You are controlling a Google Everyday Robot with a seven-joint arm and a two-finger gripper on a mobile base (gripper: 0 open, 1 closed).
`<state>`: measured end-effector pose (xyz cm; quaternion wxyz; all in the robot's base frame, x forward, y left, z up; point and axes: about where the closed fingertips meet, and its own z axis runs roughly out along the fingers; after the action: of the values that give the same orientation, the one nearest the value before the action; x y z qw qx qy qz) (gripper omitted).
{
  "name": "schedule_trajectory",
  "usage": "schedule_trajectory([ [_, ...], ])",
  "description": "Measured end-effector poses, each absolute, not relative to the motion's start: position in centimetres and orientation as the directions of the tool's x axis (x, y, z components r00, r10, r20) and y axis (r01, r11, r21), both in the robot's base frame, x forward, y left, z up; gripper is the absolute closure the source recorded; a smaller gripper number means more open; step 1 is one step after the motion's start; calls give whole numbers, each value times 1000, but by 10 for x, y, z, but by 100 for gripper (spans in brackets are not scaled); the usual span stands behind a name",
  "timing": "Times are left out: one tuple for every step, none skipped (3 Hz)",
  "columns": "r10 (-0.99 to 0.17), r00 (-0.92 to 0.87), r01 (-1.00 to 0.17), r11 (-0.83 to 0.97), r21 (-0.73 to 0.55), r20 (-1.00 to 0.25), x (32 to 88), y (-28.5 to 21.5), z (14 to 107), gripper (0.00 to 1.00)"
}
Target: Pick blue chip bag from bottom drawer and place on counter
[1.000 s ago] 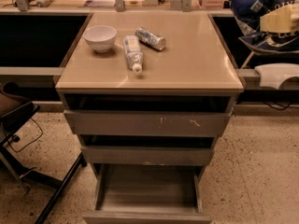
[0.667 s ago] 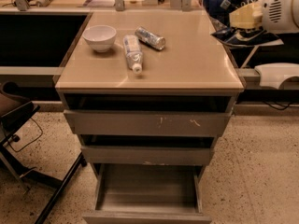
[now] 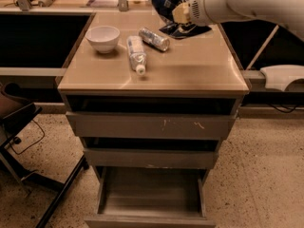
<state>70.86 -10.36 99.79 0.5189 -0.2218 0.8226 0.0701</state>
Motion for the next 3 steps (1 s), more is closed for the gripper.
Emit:
schedule_trajectory([
  [-284,-440,-417,905,-87,-852,747,-100,953,100],
  [-243,-518,-369,928,-42,-820,773,-113,915,100],
  [-142,-589,-277,960,33,-795,790,-144,885,100],
])
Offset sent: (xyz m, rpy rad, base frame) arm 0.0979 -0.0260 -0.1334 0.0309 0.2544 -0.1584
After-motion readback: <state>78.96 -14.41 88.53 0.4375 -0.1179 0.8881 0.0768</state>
